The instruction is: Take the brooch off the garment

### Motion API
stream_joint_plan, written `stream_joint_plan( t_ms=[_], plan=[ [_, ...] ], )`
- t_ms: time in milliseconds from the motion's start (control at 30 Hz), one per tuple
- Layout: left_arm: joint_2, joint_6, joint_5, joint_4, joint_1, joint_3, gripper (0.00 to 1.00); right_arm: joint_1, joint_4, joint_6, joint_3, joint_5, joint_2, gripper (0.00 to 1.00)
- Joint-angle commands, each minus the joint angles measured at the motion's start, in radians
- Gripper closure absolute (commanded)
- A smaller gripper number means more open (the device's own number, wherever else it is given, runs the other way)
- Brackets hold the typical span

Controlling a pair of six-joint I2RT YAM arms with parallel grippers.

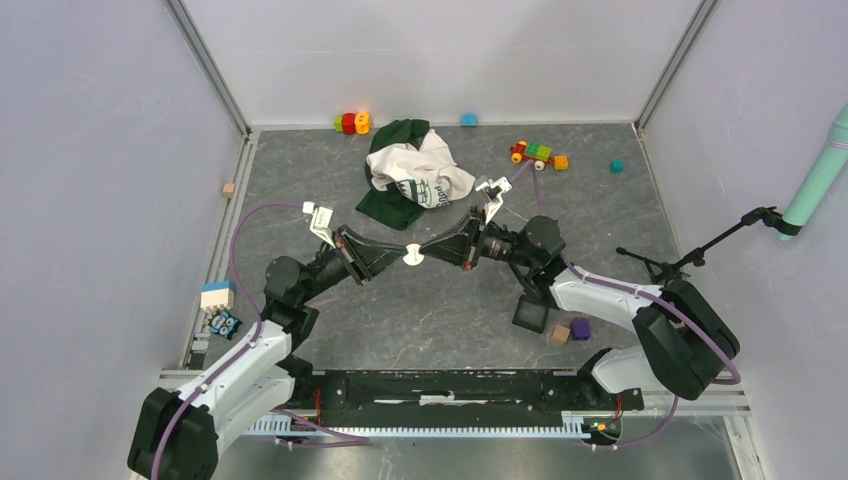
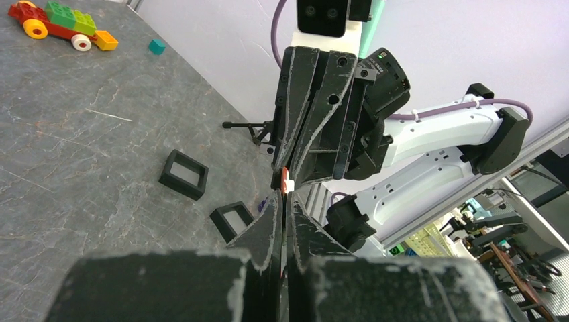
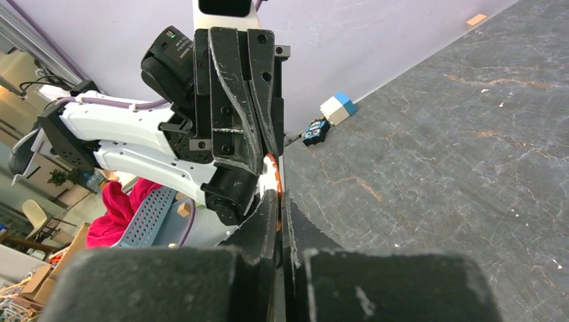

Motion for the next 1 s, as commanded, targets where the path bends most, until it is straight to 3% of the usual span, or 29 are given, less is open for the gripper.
stream_joint_plan(
  t_ms=[0, 67, 167, 200, 367, 633, 733, 800, 833, 900, 967],
  plan=[
    [0.011, -0.002, 0.016, 0.059, -0.006, 0.009, 0.98, 0.008, -0.015, -0.035, 0.03, -0.018, -0.021, 1.0],
    [0.017, -0.005, 0.021, 0.056, -0.005, 0.012, 0.97, 0.009, -0.044, -0.052, 0.033, -0.015, -0.029, 1.0],
    [0.013, 0.008, 0.017, -0.052, -0.006, 0.044, 0.66, 0.008, -0.126, -0.099, 0.045, -0.001, -0.051, 1.0],
    [0.011, 0.026, 0.03, -0.074, -0.005, 0.052, 0.64, 0.007, -0.142, -0.106, 0.046, 0.002, -0.058, 1.0],
    [-0.001, 0.058, 0.058, -0.124, -0.005, 0.061, 0.71, 0.008, -0.174, -0.117, 0.052, 0.003, -0.073, 1.0],
    [0.009, 0.077, 0.101, -0.163, -0.005, 0.068, 0.7, 0.007, -0.155, -0.099, 0.049, -0.007, -0.067, 1.0],
    [0.02, 0.076, 0.113, -0.162, -0.007, 0.071, 0.76, 0.007, -0.154, -0.098, 0.049, -0.008, -0.067, 1.0],
    [0.026, 0.08, 0.123, -0.158, -0.007, 0.072, 0.88, 0.007, -0.159, -0.101, 0.049, -0.009, -0.067, 0.99],
    [0.028, 0.084, 0.125, -0.154, -0.007, 0.07, 0.95, 0.007, -0.161, -0.105, 0.049, -0.01, -0.069, 0.92],
    [0.029, 0.09, 0.12, -0.153, -0.007, 0.066, 0.98, 0.005, -0.196, -0.132, 0.047, -0.002, -0.081, 0.62],
    [0.028, 0.102, 0.113, -0.158, -0.006, 0.062, 0.98, -0.008, -0.298, -0.191, 0.052, 0.023, -0.109, 0.46]
  ],
)
